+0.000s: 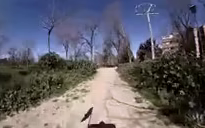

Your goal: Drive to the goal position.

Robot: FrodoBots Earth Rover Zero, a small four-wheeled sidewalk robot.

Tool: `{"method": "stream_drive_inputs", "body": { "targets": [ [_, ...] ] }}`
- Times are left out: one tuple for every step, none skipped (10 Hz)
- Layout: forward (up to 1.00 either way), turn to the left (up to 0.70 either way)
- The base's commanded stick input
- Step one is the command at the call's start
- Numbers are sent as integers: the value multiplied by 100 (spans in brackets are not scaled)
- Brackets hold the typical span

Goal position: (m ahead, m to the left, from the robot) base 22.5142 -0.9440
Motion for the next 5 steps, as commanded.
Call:
{"method": "stream_drive_inputs", "body": {
  "targets": [
    [100, -34],
    [100, -33],
    [100, -30],
    [100, -25],
    [100, -2]
  ]
}}
